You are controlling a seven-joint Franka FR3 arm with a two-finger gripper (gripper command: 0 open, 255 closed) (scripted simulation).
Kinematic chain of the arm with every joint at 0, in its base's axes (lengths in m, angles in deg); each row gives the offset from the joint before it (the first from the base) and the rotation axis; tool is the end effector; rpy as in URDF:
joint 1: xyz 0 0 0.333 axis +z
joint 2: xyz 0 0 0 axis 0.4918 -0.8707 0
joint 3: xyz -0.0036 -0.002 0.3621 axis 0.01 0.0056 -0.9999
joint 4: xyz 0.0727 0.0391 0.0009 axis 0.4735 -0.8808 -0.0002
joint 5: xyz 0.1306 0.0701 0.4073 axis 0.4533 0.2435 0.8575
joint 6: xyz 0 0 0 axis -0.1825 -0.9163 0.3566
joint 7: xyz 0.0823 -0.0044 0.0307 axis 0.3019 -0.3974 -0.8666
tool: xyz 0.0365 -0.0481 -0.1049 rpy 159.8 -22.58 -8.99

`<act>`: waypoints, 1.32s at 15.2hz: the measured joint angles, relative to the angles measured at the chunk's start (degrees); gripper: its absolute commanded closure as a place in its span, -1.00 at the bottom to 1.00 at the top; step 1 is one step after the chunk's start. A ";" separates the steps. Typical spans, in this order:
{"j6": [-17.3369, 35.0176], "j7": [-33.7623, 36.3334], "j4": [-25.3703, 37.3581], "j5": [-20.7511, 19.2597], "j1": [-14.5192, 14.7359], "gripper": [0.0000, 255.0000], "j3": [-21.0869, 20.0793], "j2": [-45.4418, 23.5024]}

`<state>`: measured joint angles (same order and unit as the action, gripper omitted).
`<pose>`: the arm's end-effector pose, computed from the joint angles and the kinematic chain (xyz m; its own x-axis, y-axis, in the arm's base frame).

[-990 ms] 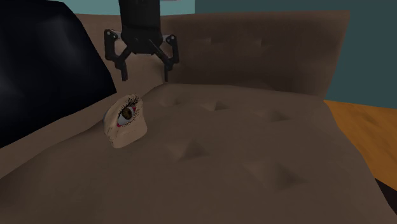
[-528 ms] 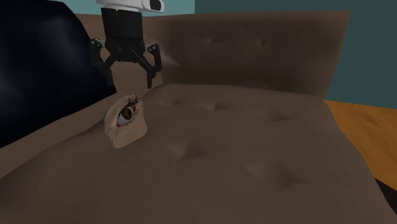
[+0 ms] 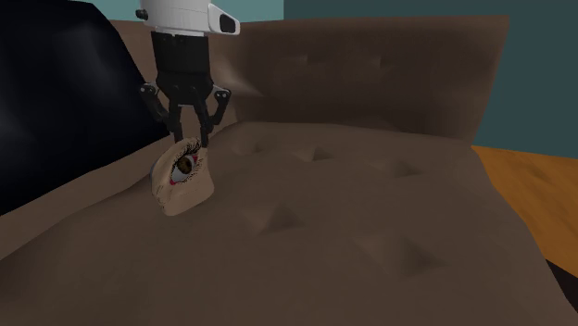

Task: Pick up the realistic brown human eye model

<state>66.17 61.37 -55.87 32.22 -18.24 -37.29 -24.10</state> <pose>0.5514 0.4765 0.4833 0.9455 -0.3257 -0.0030 -0.3244 -0.9407 -0.0989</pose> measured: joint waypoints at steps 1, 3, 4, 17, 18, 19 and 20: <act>0.00 0.01 0.01 -0.01 0.01 1.00 0.01 -0.02; 0.00 0.01 0.02 -0.02 0.01 1.00 0.01 -0.02; 0.00 0.02 0.03 -0.02 0.01 1.00 0.01 -0.02; -6.62 -0.41 6.28 0.49 0.57 1.00 -0.35 0.46; -7.39 -0.38 7.01 0.53 0.69 1.00 -0.40 0.53; -8.00 -0.41 7.62 0.55 0.76 1.00 -0.43 0.54; -8.74 -0.42 8.42 0.54 0.89 1.00 -0.44 0.48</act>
<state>57.43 60.95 -47.45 32.76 -17.35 -37.74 -23.62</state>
